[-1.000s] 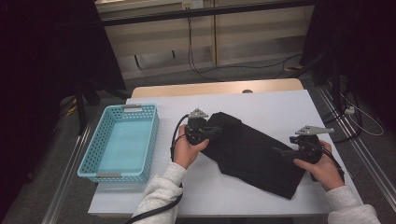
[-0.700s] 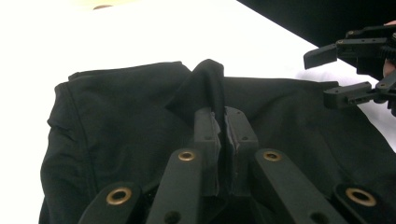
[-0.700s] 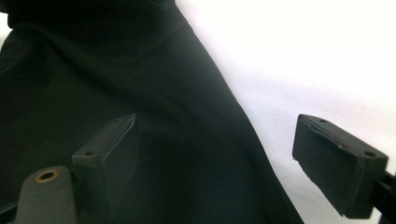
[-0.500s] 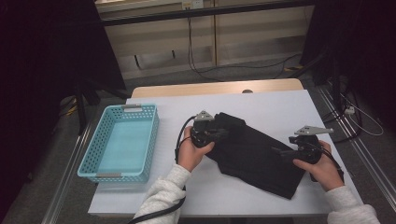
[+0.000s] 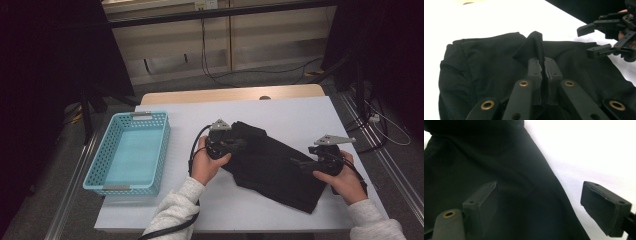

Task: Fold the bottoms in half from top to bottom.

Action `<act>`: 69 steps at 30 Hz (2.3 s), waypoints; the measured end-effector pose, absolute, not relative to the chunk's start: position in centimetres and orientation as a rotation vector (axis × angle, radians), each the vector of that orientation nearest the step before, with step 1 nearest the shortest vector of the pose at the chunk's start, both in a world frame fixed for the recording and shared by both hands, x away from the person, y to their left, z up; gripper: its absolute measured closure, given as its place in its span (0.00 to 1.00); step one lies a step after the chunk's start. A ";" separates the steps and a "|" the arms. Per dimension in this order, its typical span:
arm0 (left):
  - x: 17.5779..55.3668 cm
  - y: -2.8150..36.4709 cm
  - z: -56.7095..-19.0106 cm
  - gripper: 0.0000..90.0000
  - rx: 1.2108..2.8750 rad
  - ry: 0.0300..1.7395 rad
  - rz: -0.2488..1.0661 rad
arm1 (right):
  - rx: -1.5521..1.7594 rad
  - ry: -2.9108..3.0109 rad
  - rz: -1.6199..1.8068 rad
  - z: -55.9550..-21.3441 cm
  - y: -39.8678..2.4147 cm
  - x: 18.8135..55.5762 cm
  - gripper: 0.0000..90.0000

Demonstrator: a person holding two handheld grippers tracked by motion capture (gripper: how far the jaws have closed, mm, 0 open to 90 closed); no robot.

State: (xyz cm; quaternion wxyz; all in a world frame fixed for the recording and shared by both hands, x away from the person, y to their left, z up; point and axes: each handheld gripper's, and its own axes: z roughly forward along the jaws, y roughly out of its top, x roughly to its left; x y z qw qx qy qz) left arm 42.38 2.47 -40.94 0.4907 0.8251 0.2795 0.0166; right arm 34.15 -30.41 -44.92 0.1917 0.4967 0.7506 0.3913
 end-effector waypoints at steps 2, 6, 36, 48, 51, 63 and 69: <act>42.2 2.3 -40.8 0.94 2.007 0.673 0.035 | 1.395 2.108 1.101 -44.9 -30.4 34.1 0.16; 41.9 2.0 -40.6 0.94 2.015 0.666 0.016 | 1.392 2.108 1.103 -44.9 -30.4 34.1 0.16; 40.8 0.9 -41.7 0.68 2.060 0.669 -0.108 | 1.329 2.150 1.122 -44.6 -28.7 34.4 0.16; 42.0 3.6 -41.7 0.29 2.053 0.757 -0.004 | 1.364 2.102 1.125 -44.3 -27.2 36.2 0.31; 42.3 4.7 -41.9 0.25 2.069 0.784 0.032 | 1.346 2.110 1.128 -44.1 -26.5 37.0 0.36; 42.9 8.1 -42.3 0.21 2.059 0.879 0.104 | 1.348 2.121 1.136 -44.4 -25.6 39.2 0.49; 43.0 9.3 -42.6 0.21 2.067 0.910 0.128 | 1.367 2.137 1.126 -44.9 -24.6 40.8 0.51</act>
